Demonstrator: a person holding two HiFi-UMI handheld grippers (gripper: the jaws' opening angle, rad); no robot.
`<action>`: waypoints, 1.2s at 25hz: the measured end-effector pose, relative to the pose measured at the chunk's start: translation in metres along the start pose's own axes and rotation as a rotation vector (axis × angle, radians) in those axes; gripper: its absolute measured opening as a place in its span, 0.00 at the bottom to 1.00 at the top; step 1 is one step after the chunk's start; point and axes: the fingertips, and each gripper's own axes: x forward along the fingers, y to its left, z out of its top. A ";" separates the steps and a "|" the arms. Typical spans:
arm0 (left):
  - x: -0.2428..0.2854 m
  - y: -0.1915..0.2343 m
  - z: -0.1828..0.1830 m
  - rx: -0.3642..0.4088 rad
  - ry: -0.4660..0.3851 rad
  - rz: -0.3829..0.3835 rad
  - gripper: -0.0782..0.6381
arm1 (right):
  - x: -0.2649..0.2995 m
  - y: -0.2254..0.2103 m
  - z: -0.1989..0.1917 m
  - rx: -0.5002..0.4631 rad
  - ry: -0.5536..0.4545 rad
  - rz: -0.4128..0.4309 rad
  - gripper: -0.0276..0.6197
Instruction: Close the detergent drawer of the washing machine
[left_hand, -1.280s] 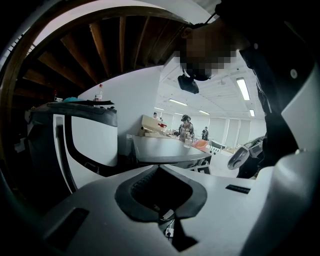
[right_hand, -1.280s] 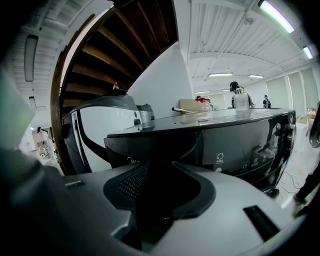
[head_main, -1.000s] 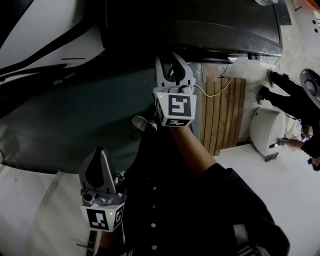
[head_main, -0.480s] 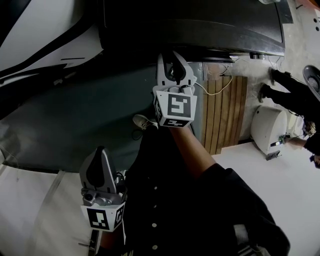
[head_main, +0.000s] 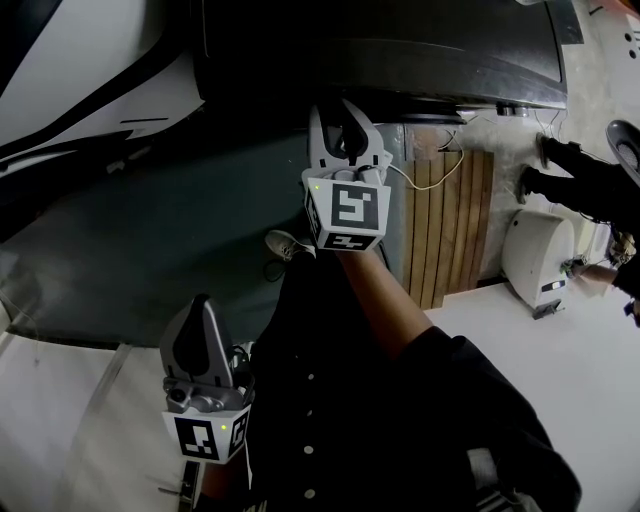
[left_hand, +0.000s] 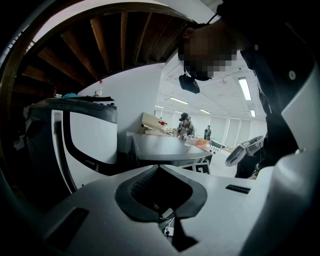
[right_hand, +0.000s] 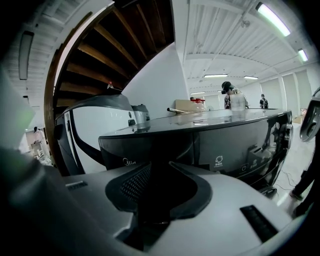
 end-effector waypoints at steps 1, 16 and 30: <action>0.000 0.000 0.000 0.001 -0.001 0.000 0.13 | 0.000 0.000 0.000 0.000 0.001 -0.002 0.23; -0.002 0.007 0.036 0.015 -0.084 0.011 0.13 | -0.031 -0.013 0.029 -0.032 0.000 0.056 0.21; 0.001 0.020 0.084 0.031 -0.156 0.034 0.13 | -0.112 -0.030 0.126 -0.081 -0.076 0.132 0.10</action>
